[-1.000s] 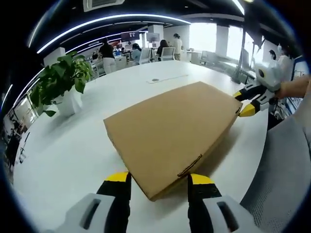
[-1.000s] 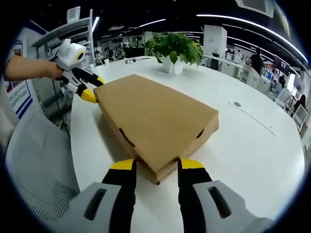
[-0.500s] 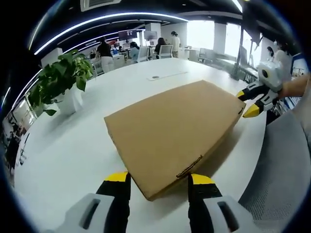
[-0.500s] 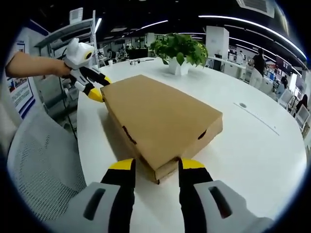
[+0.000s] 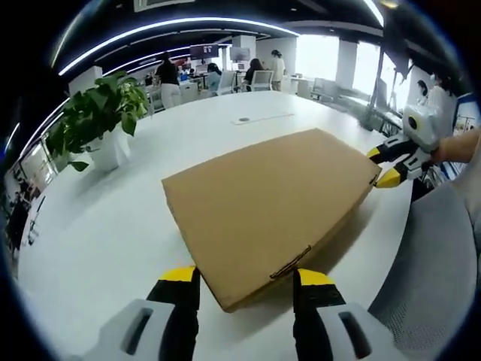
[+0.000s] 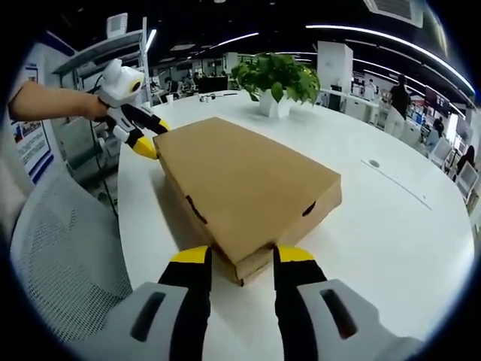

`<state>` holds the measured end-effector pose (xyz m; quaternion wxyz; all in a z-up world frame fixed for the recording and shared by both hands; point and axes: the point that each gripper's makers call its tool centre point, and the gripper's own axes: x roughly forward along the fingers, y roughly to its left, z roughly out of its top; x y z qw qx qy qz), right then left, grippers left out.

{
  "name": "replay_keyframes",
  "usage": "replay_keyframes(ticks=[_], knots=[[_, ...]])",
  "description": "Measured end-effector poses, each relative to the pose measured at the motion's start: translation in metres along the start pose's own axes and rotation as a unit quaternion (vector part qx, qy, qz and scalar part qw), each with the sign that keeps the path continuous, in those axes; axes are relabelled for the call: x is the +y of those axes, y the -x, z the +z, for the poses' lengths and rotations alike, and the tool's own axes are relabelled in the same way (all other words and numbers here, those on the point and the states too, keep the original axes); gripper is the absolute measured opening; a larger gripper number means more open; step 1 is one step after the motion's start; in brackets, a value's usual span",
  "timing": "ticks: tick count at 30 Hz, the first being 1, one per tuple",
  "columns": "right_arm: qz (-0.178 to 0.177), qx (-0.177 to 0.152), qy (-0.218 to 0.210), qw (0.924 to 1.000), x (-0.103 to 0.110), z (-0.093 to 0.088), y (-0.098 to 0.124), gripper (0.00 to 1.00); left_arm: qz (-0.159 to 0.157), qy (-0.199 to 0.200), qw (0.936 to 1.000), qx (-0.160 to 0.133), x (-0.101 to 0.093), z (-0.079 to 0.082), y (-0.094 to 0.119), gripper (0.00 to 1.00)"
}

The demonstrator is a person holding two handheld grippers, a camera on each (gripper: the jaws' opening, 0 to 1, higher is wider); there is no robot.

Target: Operate the shoe box by opening the lid, removing the specified soft item, and placing it in the target area until the item is outside and the box remains undamaged.

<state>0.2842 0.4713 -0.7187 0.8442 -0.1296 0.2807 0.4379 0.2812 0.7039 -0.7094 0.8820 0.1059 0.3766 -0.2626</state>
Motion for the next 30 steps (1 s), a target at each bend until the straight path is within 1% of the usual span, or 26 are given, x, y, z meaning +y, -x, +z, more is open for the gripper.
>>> replay_keyframes(ticks=[4, 9, 16, 19, 24, 30], knots=[[0.001, -0.002, 0.000, 1.0000, -0.001, 0.000, 0.000, 0.29, 0.001, 0.004, 1.0000, -0.001, -0.002, -0.002, 0.001, 0.49], [0.001, -0.005, 0.000, 1.0000, -0.001, 0.000, 0.000, 0.29, 0.005, -0.001, 1.0000, -0.003, -0.002, -0.003, 0.001, 0.50], [0.003, -0.007, -0.004, 1.0000, 0.000, 0.000, 0.000, 0.31, -0.011, -0.013, 0.9998, 0.000, -0.010, -0.004, 0.001, 0.62], [0.005, -0.007, -0.003, 1.0000, 0.001, 0.001, 0.001, 0.33, -0.016, -0.016, 0.9998, 0.001, -0.013, -0.005, 0.001, 0.65], [0.007, -0.010, -0.005, 0.9999, 0.003, 0.002, 0.002, 0.35, -0.021, -0.013, 0.9997, 0.004, -0.015, -0.004, 0.001, 0.68], [0.008, -0.012, -0.009, 0.9999, 0.005, 0.005, 0.004, 0.35, -0.023, -0.010, 0.9997, 0.003, -0.015, -0.004, 0.002, 0.68]])
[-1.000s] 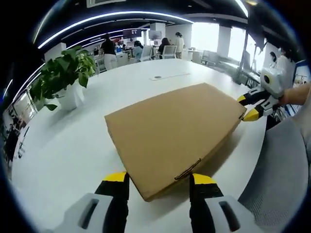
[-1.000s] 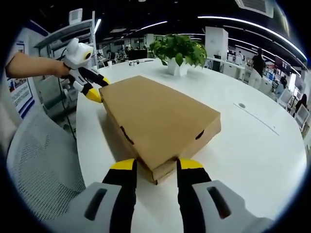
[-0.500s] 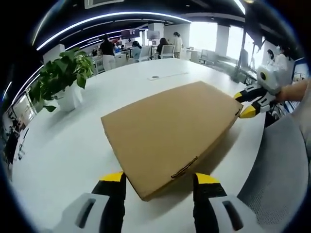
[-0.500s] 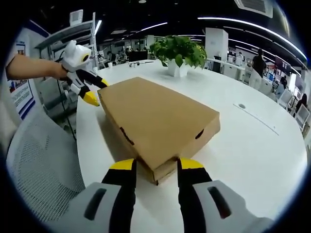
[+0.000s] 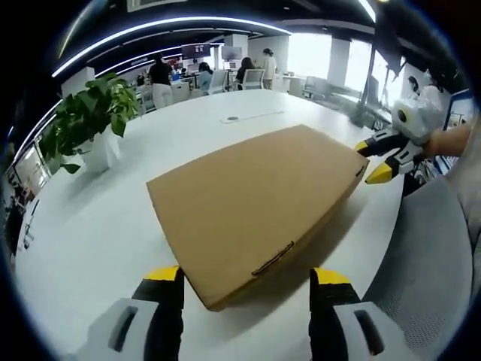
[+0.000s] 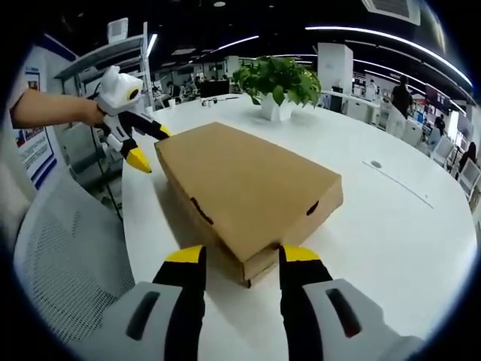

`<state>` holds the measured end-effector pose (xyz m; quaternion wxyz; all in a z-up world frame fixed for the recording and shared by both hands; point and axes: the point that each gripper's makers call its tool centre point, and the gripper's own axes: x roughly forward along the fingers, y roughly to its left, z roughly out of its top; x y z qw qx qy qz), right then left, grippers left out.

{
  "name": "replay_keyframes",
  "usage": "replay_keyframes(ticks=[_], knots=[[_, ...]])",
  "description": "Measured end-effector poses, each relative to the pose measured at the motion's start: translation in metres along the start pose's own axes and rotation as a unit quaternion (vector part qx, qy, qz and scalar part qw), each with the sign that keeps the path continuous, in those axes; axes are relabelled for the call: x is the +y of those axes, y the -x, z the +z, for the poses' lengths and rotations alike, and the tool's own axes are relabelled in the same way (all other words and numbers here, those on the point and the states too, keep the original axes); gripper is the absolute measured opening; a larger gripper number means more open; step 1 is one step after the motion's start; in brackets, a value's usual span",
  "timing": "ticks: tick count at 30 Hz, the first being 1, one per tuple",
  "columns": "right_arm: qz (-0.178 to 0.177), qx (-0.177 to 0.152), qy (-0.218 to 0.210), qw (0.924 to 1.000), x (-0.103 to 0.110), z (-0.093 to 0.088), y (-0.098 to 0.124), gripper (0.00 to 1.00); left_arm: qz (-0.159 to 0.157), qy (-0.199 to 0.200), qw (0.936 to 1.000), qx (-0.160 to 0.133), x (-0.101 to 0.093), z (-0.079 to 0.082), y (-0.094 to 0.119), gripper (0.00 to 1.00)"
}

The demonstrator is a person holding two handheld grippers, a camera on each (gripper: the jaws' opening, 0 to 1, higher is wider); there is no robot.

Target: Operate the shoe box by opening the lid, removing the specified soft item, and placing it in the target area until the item is outside and the box remains undamaged.

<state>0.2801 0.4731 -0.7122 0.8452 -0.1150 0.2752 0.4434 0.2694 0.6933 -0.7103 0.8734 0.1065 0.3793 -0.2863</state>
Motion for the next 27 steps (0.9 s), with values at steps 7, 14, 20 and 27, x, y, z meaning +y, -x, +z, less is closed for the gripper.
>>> replay_keyframes(ticks=[7, 14, 20, 27], knots=[[0.000, -0.006, 0.000, 1.0000, 0.002, 0.006, 0.005, 0.36, 0.006, -0.012, 0.9999, -0.005, 0.001, 0.003, 0.004, 0.68], [-0.001, -0.011, 0.008, 0.9999, 0.004, 0.014, 0.010, 0.37, 0.010, -0.011, 0.9997, -0.018, 0.000, 0.011, 0.011, 0.68], [-0.002, -0.013, 0.011, 0.9999, 0.004, 0.021, 0.015, 0.37, 0.015, -0.020, 0.9994, -0.022, 0.000, 0.015, 0.015, 0.69], [-0.003, -0.021, 0.015, 0.9997, 0.004, 0.031, 0.021, 0.38, 0.023, -0.024, 0.9988, -0.035, 0.002, 0.025, 0.022, 0.68]])
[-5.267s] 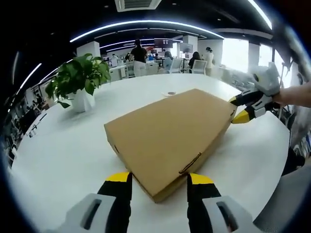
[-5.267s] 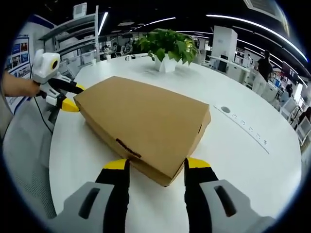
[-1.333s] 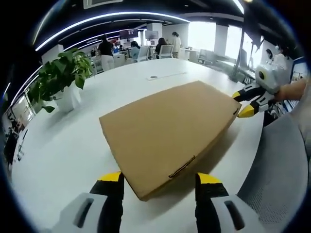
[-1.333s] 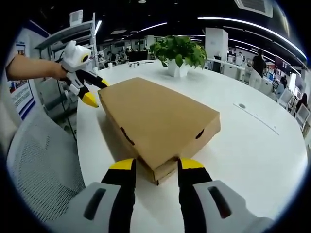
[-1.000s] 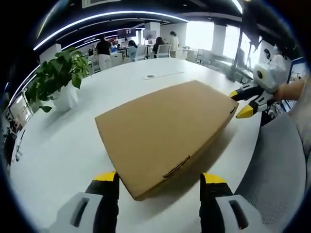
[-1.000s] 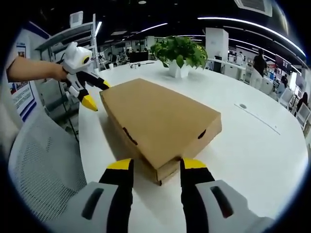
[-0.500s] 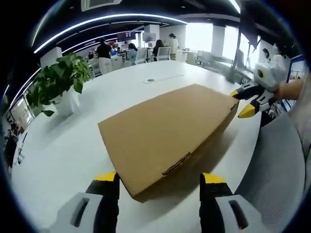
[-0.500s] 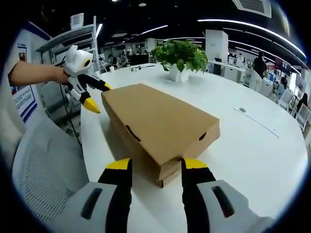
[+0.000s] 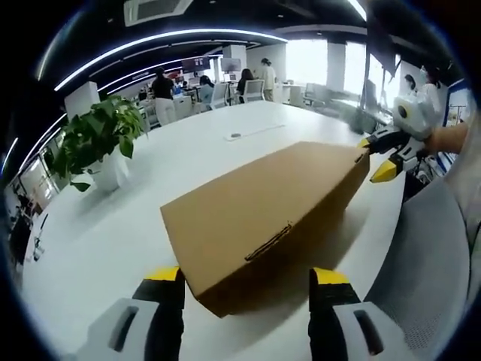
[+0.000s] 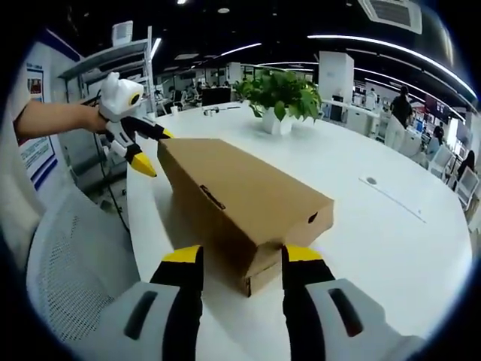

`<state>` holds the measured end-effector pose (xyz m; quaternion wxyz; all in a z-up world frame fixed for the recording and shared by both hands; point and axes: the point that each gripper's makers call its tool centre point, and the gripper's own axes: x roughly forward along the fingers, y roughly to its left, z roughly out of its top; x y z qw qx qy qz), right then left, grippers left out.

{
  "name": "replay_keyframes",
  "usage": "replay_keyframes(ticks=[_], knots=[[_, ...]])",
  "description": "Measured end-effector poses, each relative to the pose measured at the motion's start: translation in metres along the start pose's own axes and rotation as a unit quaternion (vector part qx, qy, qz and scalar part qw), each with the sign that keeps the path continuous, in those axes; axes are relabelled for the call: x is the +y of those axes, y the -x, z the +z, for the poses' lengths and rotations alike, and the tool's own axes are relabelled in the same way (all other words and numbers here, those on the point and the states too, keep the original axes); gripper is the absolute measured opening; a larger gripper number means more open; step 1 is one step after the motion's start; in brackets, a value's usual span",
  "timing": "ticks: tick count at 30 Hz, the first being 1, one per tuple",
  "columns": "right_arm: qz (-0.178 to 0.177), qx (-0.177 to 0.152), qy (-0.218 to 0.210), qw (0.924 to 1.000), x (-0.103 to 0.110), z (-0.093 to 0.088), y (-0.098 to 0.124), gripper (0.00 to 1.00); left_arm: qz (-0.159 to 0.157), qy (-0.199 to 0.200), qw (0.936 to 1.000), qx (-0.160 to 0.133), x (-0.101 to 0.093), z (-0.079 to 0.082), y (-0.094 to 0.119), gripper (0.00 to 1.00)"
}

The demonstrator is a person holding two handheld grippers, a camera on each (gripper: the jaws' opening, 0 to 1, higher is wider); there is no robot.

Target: Operate the shoe box by opening the lid, removing the specified soft item, and placing it in the target area until the item is outside and the box remains undamaged.

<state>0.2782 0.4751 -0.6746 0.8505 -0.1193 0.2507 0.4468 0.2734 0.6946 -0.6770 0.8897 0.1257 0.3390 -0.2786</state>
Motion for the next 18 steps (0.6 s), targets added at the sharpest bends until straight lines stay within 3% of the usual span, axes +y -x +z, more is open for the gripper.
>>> replay_keyframes(ticks=[18], knots=[[-0.008, -0.027, 0.004, 0.9996, -0.008, 0.035, 0.012, 0.40, 0.020, -0.021, 0.9992, -0.028, 0.014, 0.032, 0.015, 0.62]])
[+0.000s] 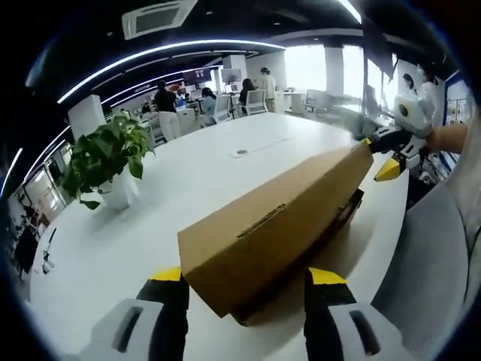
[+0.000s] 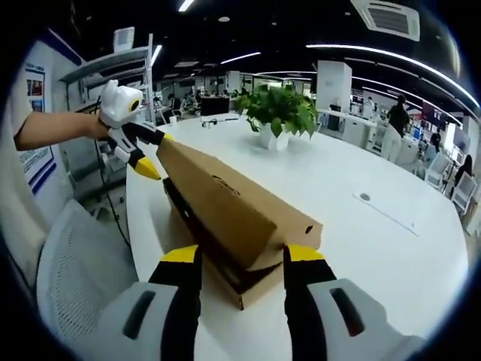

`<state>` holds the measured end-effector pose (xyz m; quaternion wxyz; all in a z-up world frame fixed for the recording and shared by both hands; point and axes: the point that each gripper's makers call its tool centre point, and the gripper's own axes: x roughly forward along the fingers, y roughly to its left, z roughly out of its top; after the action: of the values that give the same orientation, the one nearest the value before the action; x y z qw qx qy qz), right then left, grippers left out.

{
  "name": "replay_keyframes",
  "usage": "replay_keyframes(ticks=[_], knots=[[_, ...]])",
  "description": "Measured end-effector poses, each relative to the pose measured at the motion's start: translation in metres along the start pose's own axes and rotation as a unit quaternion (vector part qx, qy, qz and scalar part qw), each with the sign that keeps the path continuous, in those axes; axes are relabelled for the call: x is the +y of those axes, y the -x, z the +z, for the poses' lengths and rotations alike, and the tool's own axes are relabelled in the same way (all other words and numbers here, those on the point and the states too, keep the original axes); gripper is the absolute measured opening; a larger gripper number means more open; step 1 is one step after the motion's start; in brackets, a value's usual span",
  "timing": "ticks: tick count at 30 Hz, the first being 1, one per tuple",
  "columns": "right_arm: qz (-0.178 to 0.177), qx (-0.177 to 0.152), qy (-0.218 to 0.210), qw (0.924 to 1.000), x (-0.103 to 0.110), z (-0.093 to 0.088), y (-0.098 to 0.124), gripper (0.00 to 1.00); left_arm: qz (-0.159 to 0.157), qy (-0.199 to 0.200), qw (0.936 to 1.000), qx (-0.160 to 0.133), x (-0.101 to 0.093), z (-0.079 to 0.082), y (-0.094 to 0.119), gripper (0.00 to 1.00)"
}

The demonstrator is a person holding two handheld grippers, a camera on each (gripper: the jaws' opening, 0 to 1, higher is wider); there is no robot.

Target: Operate the shoe box by opening the lid, removing the specified soft item, and placing it in the target area until the item is outside and the box remains undamaged.

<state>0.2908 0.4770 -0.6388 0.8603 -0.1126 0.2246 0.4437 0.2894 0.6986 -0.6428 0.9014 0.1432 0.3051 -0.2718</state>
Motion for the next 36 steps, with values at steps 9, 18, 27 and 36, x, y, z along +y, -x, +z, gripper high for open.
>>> replay_keyframes(ticks=[9, 18, 27, 36], knots=[[-0.007, -0.014, -0.001, 0.9999, -0.008, 0.016, 0.001, 0.41, 0.013, 0.001, 0.9998, -0.015, 0.011, 0.016, 0.002, 0.57], [-0.017, -0.027, -0.001, 0.9995, -0.017, 0.031, 0.001, 0.42, 0.043, 0.005, 0.9984, -0.036, 0.027, 0.031, 0.001, 0.47], [-0.026, -0.037, -0.003, 0.9990, -0.026, 0.042, -0.001, 0.42, 0.069, 0.024, 0.9958, -0.055, 0.045, 0.042, 0.000, 0.34], [-0.034, -0.042, 0.002, 0.9985, -0.039, 0.055, -0.005, 0.41, 0.085, 0.030, 0.9933, -0.073, 0.060, 0.054, -0.004, 0.28]])
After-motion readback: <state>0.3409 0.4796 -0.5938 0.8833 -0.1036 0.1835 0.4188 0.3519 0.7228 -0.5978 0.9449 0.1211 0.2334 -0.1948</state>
